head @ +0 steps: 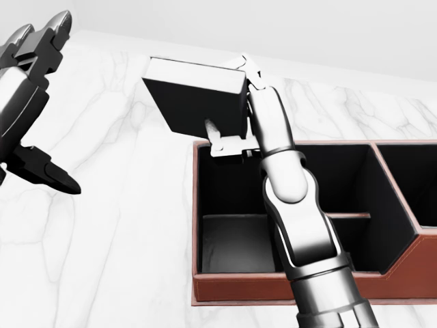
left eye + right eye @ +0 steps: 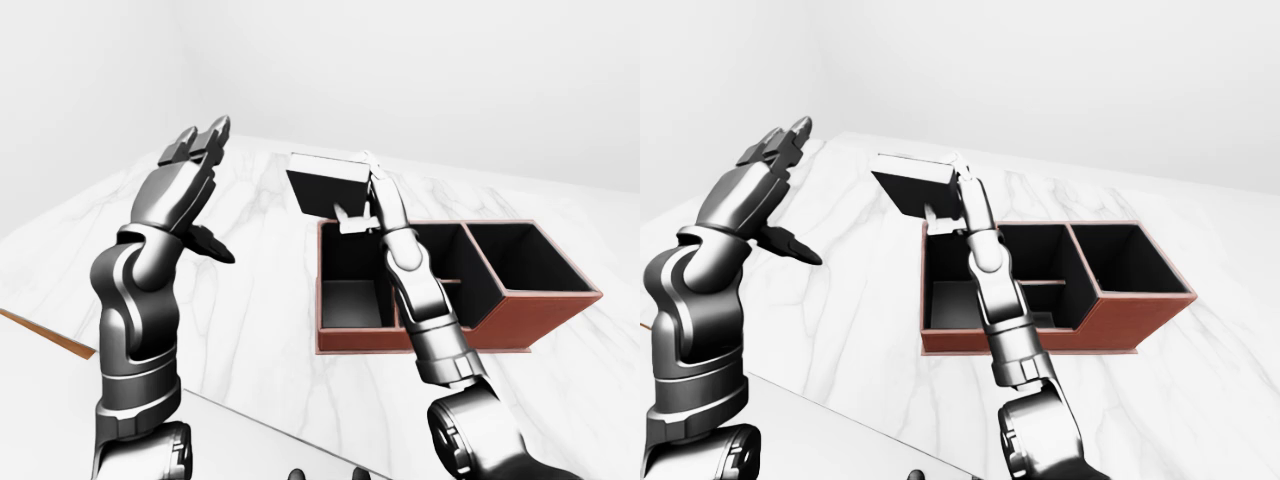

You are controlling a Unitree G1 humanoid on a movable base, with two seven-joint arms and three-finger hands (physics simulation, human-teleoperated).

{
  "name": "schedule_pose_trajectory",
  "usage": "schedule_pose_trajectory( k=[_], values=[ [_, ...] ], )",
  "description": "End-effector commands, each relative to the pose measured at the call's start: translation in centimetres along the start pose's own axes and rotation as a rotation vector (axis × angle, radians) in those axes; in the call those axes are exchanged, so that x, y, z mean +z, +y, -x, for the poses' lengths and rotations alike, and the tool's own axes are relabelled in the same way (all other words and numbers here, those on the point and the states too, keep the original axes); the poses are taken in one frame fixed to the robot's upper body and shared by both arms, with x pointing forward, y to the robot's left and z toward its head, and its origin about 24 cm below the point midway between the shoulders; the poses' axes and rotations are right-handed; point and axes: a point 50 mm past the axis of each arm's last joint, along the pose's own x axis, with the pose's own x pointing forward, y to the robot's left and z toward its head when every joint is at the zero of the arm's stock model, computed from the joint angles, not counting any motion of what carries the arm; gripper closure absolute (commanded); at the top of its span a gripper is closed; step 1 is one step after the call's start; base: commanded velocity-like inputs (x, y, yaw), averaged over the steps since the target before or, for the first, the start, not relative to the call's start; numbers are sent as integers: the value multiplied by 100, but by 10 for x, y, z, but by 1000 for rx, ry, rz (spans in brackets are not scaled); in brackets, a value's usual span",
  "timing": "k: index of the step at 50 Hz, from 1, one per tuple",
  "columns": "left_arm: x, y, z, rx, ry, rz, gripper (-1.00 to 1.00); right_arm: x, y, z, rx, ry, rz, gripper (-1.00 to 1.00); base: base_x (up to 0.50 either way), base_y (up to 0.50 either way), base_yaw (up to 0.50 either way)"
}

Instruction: Pick up the book and place it in the right compartment of the caddy.

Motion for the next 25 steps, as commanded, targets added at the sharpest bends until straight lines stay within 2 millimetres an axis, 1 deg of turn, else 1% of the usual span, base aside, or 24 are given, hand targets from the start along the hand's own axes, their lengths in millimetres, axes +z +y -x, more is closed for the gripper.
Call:
schedule_pose_trajectory(
  k=[1, 9, 11, 12, 14, 21, 23, 24, 25],
  values=[
    [-6, -26, 12, -2, -48, 262, -100, 29, -30, 1, -79, -127, 19, 100, 0, 0, 0],
    [-9, -48, 24, -10, -37, 389, -100, 35, -49, 5, -115, -156, 41, 100, 0, 0, 0],
    [-13, -52, 25, 5, -23, 440, -100, 33, -55, 6, -129, -152, 38, 100, 0, 0, 0],
    [-16, -57, 26, 4, -5, 463, -100, 33, -58, 8, -138, -153, 39, 100, 0, 0, 0],
    [-15, -62, 28, -10, -2, 481, -100, 33, -62, 9, -146, -156, 40, 100, 0, 0, 0],
    [-12, -61, 32, 12, -27, 544, -100, 36, -73, 14, -171, -174, 44, 100, 0, 0, 0],
    [-13, -62, 34, 21, -22, 586, -100, 38, -78, 16, -182, -182, 46, 100, 0, 0, 0],
    [-18, -66, 35, 17, -2, 593, -100, 38, -81, 18, -190, -188, 46, 100, 0, 0, 0],
    [-18, -66, 35, 17, -1, 594, -100, 38, -81, 18, -190, -188, 46, 100, 0, 0, 0]
  ],
)
